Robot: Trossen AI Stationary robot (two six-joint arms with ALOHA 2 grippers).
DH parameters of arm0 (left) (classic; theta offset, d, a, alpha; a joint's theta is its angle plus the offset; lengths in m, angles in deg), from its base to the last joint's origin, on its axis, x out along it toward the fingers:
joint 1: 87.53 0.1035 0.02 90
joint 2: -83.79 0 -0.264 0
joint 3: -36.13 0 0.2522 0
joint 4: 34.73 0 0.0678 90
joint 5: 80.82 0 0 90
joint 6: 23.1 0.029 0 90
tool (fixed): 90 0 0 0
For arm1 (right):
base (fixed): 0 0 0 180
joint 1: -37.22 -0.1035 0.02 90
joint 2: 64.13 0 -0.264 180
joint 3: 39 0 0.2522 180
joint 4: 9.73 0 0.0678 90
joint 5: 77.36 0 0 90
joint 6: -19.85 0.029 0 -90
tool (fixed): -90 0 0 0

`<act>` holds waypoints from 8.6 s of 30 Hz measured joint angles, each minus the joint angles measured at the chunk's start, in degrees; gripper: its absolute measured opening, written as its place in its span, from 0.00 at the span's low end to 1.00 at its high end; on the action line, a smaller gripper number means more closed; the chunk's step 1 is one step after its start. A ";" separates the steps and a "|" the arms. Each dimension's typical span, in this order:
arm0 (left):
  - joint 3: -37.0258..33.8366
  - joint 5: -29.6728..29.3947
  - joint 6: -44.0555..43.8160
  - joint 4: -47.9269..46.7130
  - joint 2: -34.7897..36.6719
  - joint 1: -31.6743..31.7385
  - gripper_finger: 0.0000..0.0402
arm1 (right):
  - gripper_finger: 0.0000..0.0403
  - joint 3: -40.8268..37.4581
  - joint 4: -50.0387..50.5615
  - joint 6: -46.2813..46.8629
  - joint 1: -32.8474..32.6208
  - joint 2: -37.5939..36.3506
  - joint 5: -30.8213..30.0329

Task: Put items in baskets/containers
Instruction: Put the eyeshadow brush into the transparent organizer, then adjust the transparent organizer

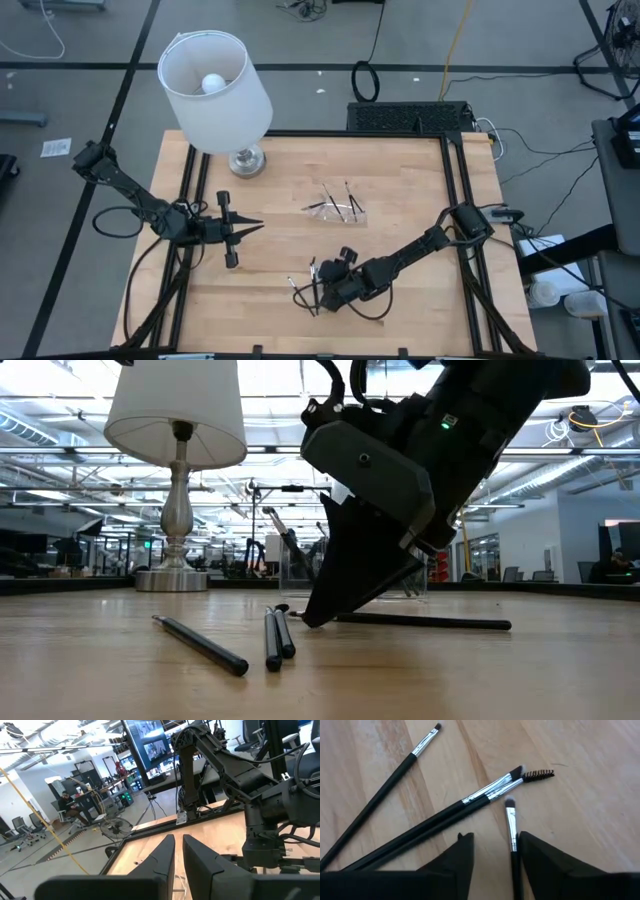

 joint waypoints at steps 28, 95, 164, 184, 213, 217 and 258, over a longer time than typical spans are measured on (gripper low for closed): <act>-0.02 18.29 -0.53 -1.19 -0.02 0.00 0.12 | 0.00 -2.06 -14.33 -23.11 -4.47 -11.02 -16.56; 3.59 40.61 -2.38 29.60 -28.81 13.09 0.59 | 0.00 -20.13 -63.96 -66.53 4.63 -22.05 9.91; 2.30 24.96 -7.31 29.83 -28.81 19.22 0.02 | 0.00 -20.07 -47.19 -62.58 -0.47 -27.64 4.65; 12.85 26.34 -18.89 45.87 -56.11 31.53 0.01 | 0.21 -20.11 -29.56 -43.88 -11.36 -27.87 -9.97; 14.17 15.49 -18.98 42.58 -55.32 34.74 0.01 | 0.02 -20.11 -25.46 -41.56 -15.28 -27.85 -23.41; 14.08 16.15 -21.38 42.55 -57.57 35.85 0.01 | 0.01 -20.11 -25.48 -41.56 -15.26 -27.85 -23.32; 12.07 23.70 -15.02 0.62 -41.39 19.29 0.03 | 0.00 -20.15 19.91 -1.48 -7.69 -34.32 -40.84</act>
